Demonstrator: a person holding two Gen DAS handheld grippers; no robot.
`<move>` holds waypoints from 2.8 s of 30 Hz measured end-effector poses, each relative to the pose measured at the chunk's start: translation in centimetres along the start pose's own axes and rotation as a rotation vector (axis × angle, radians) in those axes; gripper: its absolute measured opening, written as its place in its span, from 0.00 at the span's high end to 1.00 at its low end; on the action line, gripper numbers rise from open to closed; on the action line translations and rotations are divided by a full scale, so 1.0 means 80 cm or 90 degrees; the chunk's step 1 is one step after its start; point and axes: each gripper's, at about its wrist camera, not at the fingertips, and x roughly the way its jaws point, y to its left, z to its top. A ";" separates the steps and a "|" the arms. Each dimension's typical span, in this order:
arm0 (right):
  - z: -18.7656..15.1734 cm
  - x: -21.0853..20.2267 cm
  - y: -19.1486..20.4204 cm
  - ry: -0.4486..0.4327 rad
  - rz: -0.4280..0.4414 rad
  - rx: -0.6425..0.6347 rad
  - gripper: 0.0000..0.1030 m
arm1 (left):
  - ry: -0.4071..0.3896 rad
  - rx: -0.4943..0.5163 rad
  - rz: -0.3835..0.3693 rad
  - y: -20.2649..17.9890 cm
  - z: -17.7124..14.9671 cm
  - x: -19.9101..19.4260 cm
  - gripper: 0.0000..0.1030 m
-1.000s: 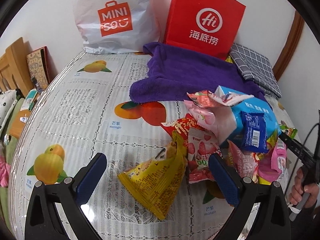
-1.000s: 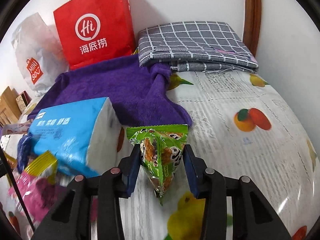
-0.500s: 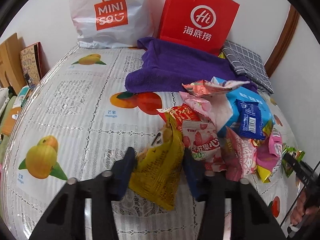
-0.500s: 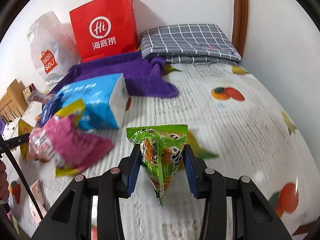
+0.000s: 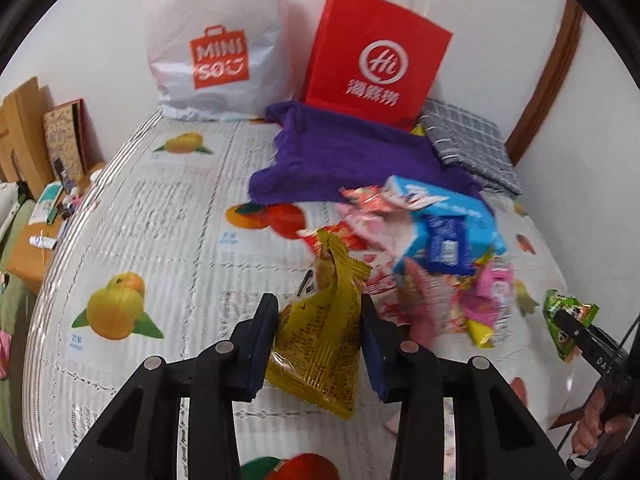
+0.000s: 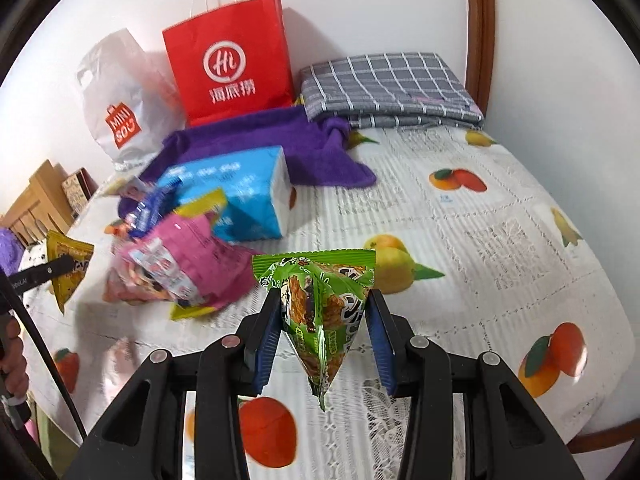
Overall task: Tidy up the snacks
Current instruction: 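Carry both packs onto the purple towel while the right tool opens releasing the green pack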
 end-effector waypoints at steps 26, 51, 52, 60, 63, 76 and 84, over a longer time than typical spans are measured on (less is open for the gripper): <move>0.143 -0.040 0.067 -0.077 0.058 -0.042 0.60 | -0.040 0.107 -0.094 -0.126 0.134 -0.018 0.63; 0.285 0.108 0.106 -0.065 0.110 -0.091 0.60 | -0.023 0.106 -0.050 -0.088 0.263 0.099 0.63; 0.290 0.112 0.106 -0.066 0.111 -0.092 0.60 | -0.023 0.106 -0.048 -0.087 0.266 0.102 0.63; 0.320 0.146 0.101 -0.073 0.113 -0.089 0.60 | -0.018 0.092 -0.038 -0.073 0.292 0.135 0.63; 0.322 0.160 0.099 -0.067 0.118 -0.088 0.60 | -0.017 0.082 -0.036 -0.065 0.296 0.148 0.63; 0.303 0.239 0.078 -0.001 0.123 -0.107 0.60 | 0.050 0.046 -0.031 -0.032 0.274 0.235 0.63; 0.292 0.287 0.056 0.062 0.121 -0.092 0.60 | 0.093 0.055 -0.037 -0.034 0.258 0.266 0.63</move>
